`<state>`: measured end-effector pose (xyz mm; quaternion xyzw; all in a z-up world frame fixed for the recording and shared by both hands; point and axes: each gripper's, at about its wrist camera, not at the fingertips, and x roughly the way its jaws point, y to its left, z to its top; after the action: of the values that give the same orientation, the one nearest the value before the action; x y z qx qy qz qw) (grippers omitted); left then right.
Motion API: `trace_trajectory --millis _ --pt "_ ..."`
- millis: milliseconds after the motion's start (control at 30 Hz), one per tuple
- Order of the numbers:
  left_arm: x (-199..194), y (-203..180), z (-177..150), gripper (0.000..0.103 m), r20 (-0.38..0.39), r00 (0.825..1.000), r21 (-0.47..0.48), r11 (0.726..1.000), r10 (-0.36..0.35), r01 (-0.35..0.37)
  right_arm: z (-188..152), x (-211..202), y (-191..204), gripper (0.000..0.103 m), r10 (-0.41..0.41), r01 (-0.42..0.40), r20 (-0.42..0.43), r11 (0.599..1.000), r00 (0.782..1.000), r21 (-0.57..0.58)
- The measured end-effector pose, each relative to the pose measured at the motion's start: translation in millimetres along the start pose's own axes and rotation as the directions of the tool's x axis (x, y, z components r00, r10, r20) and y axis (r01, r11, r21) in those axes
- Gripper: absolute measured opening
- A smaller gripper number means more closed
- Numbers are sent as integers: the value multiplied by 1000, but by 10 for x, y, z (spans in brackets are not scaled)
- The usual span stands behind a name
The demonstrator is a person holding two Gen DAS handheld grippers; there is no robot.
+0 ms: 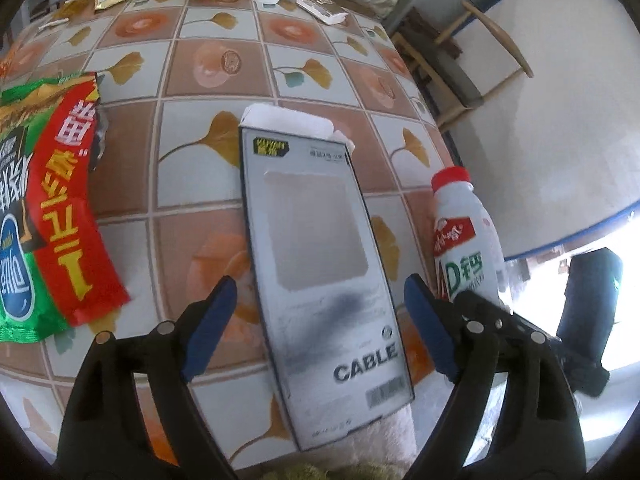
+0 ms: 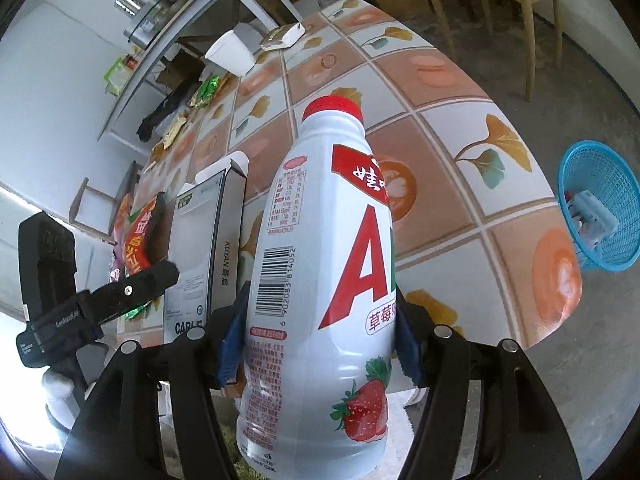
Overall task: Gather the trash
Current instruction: 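Grasp the white CABLE box with the left tool while the right tool holds the bottle, then carry the bottle and CABLE box with both tools over the wastebasket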
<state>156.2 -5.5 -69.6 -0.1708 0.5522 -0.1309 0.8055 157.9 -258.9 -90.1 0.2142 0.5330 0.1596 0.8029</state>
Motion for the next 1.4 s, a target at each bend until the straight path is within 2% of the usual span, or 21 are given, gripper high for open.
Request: trace_trajectory --millis 267,567,867,1067,1167,1400 --pt "209 -136 73 83 12 995 18 995 101 -102 11 34 23 61 -8 8 8 1000 1000 -6" --pt "328 -319 15 83 61 975 147 965 212 -219 17 20 30 61 -29 29 10 1000 1000 -5" --pt "304 -326 -36 83 79 975 194 956 207 -219 31 12 57 62 -53 53 3 999 999 -8" --pt "288 -327 -57 82 89 974 198 955 206 -221 70 26 62 63 -64 64 -9 998 998 0" --pt "269 -327 -69 82 95 974 199 955 206 -221 84 28 53 69 -49 50 -10 999 999 16" --pt "240 -305 -86 81 101 975 188 959 196 -212 121 37 36 69 -61 61 3 997 998 42"
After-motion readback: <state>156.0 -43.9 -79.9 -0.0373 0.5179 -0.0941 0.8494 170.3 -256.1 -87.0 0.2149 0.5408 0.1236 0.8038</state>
